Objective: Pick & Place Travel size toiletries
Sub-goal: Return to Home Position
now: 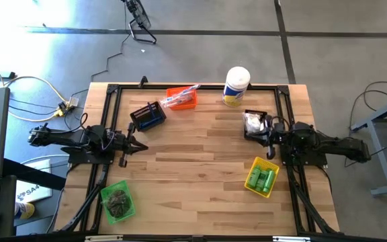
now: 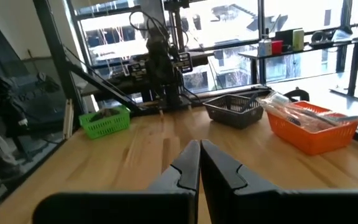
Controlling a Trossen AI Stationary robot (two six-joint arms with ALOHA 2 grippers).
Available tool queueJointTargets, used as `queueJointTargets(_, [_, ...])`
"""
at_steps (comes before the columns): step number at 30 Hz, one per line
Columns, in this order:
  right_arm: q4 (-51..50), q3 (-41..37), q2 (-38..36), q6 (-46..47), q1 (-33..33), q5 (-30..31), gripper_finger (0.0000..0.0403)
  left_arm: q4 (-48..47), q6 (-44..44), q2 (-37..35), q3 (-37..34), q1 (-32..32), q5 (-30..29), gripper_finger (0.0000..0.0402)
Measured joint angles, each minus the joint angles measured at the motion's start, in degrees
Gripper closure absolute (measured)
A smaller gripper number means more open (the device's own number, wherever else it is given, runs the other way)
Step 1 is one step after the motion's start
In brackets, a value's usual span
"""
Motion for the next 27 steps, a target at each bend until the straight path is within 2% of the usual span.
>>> queueJointTargets(6, [-0.86,-0.03,0.57,-1.61,-0.02,3.79,0.0398,0.00,0.00,-0.02,0.00,0.00,-0.02,0.0389])
queueJointTargets(27, [-0.85,-0.16,0.72,-1.67,0.00,3.96,0.0398,0.00,0.00,0.00,0.00,0.01,-0.02,0.0389])
